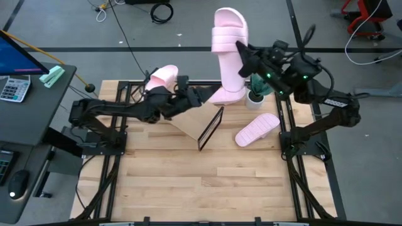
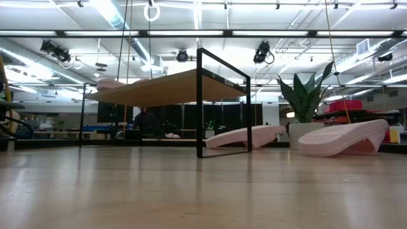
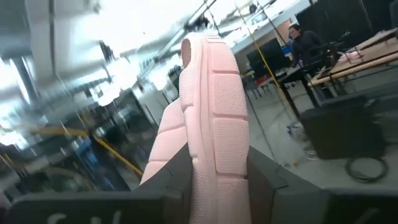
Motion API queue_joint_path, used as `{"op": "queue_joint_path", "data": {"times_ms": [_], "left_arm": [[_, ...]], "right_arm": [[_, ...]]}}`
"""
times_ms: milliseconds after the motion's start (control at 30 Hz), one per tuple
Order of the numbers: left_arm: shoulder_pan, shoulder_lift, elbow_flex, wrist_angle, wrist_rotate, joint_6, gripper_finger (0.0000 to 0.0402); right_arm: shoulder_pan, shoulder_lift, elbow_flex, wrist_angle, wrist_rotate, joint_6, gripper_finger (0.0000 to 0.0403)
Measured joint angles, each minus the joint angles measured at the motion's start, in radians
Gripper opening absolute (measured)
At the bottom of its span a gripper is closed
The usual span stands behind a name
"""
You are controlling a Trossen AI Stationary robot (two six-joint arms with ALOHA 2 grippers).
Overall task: Pick and place slides into the shelf
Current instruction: Put the pink slipper on the shelf
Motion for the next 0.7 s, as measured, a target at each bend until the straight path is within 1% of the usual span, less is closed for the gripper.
{"op": "queue_joint_path", "data": {"times_ms": [133,267,400,500,700], "left_arm": [[0.021,0.033,0.0,0.015,0.046,-0.025,0.0182],[0.042,0.041,0.0,0.012,0.075,-0.065,0.0189],[0.059,0.046,0.0,0.038,0.112,-0.07,0.0192],[0.064,0.045,0.0,0.041,0.114,-0.074,0.0192],[0.079,0.045,0.0,0.04,0.126,-0.067,0.019]], "right_arm": [[-0.012,-0.035,-0.076,0.038,-0.01,0.046,0.0096],[-0.014,-0.048,-0.114,0.043,-0.002,0.083,0.0096],[-0.014,-0.04,-0.116,0.087,0.003,0.08,0.0096],[-0.014,-0.031,-0.116,0.134,-0.005,0.076,0.0096],[-0.014,-0.035,-0.116,0.14,-0.022,0.076,0.0096]]}}
